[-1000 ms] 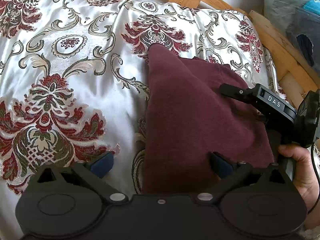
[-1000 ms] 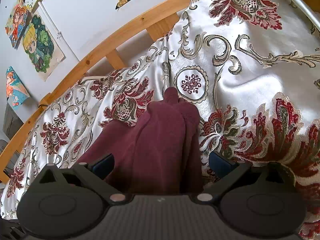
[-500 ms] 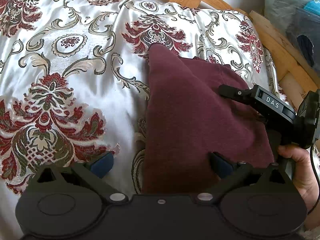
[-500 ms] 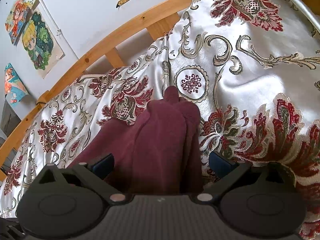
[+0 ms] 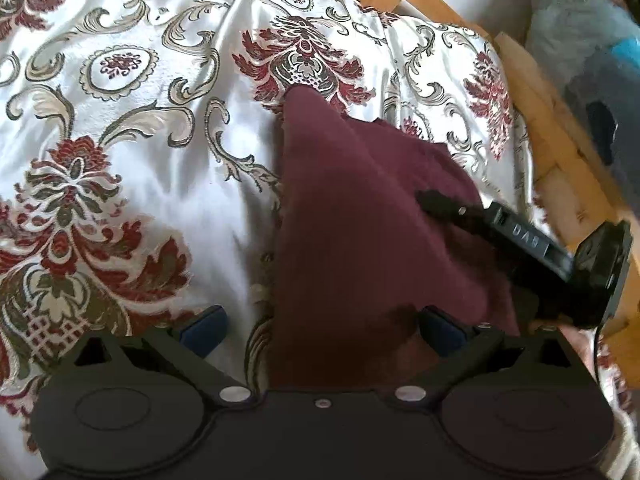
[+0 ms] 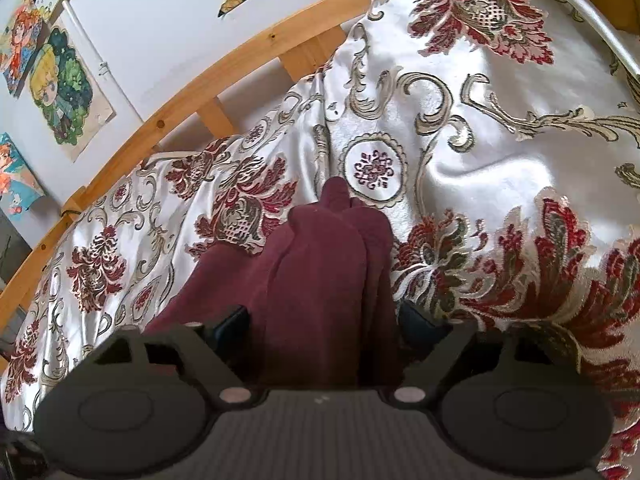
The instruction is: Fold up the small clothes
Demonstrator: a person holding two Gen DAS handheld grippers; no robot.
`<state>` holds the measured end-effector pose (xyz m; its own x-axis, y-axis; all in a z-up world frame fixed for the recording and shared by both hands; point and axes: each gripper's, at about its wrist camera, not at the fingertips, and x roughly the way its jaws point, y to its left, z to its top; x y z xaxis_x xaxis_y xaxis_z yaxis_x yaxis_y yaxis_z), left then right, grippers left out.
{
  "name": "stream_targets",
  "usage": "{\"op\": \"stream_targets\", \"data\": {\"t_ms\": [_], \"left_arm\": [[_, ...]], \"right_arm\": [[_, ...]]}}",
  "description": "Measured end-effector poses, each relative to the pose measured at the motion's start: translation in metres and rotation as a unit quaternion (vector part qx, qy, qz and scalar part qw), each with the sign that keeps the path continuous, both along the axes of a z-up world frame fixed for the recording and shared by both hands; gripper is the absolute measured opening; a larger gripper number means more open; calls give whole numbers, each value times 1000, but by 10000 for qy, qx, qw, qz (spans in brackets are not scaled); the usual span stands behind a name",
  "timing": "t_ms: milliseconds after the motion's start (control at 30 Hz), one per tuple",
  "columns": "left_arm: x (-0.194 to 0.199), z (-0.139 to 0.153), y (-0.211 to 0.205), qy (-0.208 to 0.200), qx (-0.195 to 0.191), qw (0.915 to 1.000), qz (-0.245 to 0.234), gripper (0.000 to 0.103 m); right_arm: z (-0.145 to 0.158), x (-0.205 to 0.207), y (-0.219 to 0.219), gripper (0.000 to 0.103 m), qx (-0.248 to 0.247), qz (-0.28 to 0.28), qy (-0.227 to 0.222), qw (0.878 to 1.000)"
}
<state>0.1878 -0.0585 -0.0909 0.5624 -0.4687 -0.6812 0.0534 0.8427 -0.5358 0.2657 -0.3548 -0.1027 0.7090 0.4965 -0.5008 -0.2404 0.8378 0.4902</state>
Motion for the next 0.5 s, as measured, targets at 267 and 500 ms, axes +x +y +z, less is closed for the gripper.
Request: {"op": "stream_targets", "data": {"t_ms": [267,500], "left_arm": [[12,4,-4,112,-61,9994,-320,64],[5,24,-16,-152,427,9979,-458,37]], "right_arm": [[4,-4,6,55,-157,48,-67,9998],[23,-24,21,33,-618,72,-559,9965]]}}
